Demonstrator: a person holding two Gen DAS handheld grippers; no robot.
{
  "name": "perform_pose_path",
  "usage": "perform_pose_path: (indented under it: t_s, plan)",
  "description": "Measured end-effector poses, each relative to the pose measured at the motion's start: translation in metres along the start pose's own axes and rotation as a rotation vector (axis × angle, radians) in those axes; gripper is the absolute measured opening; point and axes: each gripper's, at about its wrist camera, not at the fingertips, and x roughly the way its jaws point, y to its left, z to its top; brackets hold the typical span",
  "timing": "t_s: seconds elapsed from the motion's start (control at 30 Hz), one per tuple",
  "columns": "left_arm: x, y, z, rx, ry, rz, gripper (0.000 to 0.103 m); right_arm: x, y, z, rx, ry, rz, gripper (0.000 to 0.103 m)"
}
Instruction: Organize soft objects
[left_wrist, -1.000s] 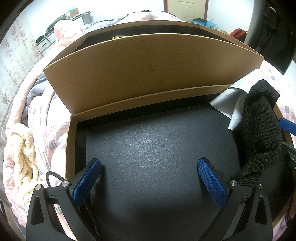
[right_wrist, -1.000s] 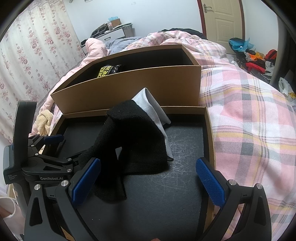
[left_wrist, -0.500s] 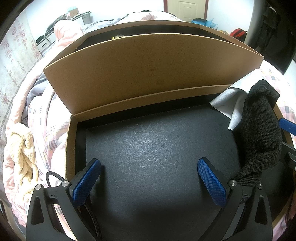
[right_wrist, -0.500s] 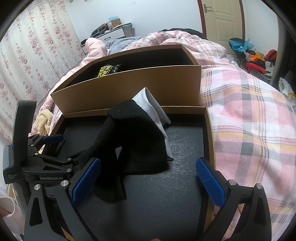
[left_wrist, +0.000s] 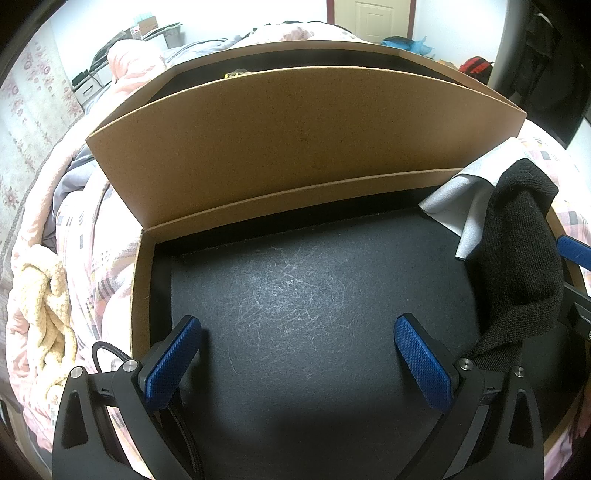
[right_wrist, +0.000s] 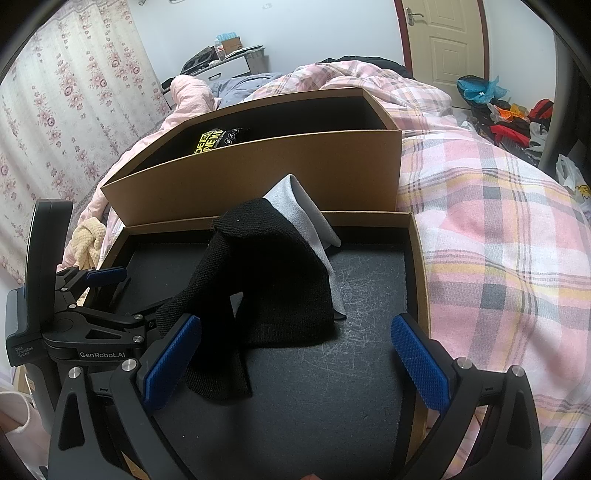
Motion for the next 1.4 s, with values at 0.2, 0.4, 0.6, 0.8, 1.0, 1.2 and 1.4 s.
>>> perform_pose_path:
  t_s: [0.2, 0.4, 0.6, 0.8, 1.0, 1.2, 1.4]
  plan:
    - [0.0000, -0.0001, 0.0000, 0.000, 0.000, 0.000, 0.103, 0.0000, 0.0001, 0.0000, 0.000, 0.000, 0.000, 0.102]
    - [0.0000, -0.0001, 0.0000, 0.000, 0.000, 0.000, 0.103, 0.0000, 0.0003, 0.0001, -0.001, 0.000, 0.000, 0.102]
    - [0.0000, -0.0002, 0.0000, 0.000, 0.000, 0.001, 0.103, 0.0002, 0.0008, 0.0002, -0.001, 0.000, -0.001, 0.102]
    - [0.0000, -0.0003, 0.0000, 0.000, 0.000, 0.001, 0.103, -0.0002, 0.0002, -0.0001, -0.001, 0.001, -0.001, 0.102]
    - [0.0000, -0.0003, 0.0000, 0.000, 0.000, 0.001, 0.103, -0.0004, -0.0003, -0.0004, -0.001, 0.001, -0.002, 0.102]
    - [0.0000, -0.0004, 0.0000, 0.000, 0.000, 0.001, 0.103, -0.0002, 0.0002, -0.0003, -0.002, 0.001, -0.002, 0.102]
    - [0.0000, -0.0005, 0.0000, 0.000, 0.000, 0.001, 0.103, 0.0005, 0.0012, 0.0004, -0.002, 0.002, -0.003, 0.102]
